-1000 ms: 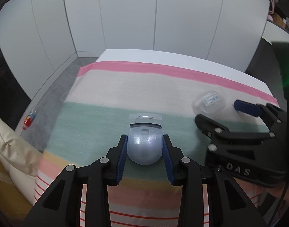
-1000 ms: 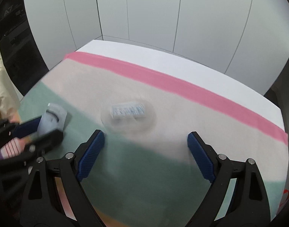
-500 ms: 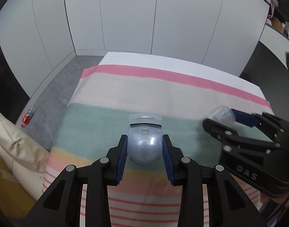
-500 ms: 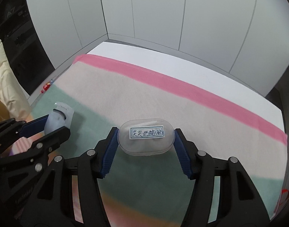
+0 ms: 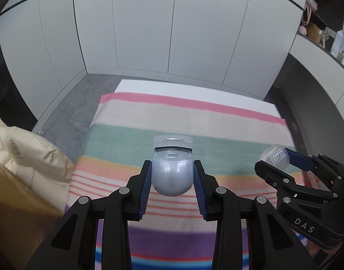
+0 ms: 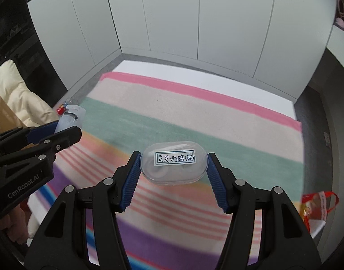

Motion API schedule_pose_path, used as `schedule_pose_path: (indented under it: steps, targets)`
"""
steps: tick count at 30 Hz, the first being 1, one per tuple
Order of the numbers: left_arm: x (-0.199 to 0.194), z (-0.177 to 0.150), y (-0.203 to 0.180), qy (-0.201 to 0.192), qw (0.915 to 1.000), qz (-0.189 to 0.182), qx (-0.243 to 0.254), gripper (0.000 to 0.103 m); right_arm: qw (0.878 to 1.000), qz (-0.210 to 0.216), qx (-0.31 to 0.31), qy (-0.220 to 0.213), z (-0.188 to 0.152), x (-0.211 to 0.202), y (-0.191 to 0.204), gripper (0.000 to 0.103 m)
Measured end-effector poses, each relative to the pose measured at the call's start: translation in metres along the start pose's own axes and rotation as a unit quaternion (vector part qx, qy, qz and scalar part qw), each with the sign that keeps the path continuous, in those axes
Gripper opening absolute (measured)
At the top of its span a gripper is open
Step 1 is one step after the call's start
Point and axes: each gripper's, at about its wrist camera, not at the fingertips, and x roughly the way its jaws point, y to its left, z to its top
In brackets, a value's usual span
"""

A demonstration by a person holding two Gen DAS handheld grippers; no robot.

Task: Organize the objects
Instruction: 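Carry the light blue compact with the left tool while the right tool carries the clear case toward the box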

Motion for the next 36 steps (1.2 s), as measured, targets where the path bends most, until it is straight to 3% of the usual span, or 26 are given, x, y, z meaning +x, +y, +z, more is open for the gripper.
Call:
schedule_pose_path:
  steps: [5,22,26,36]
  targets:
    - [-0.041,-0.008,-0.007,-0.011,0.9999,-0.007,-0.002,0.036,1.0,-0.005,0.01,-0.015,-0.013,-0.057,0.0,0.061]
    - [-0.165,-0.046,-0.025,-0.064,0.9971,-0.041,-0.004,0.036,0.999,-0.014,0.021,-0.044,-0.062,-0.187,0.002,0.061]
    - [-0.172,-0.052,-0.025,-0.057,0.9966,-0.057,-0.016,0.036,0.998,-0.01,0.022,-0.052,-0.072,-0.208,0.003,0.061]
    - [-0.171,-0.057,-0.021,-0.068,0.9969,-0.039,0.001,0.036,0.998,-0.001,0.015,-0.055,-0.075,-0.21,0.005,0.061]
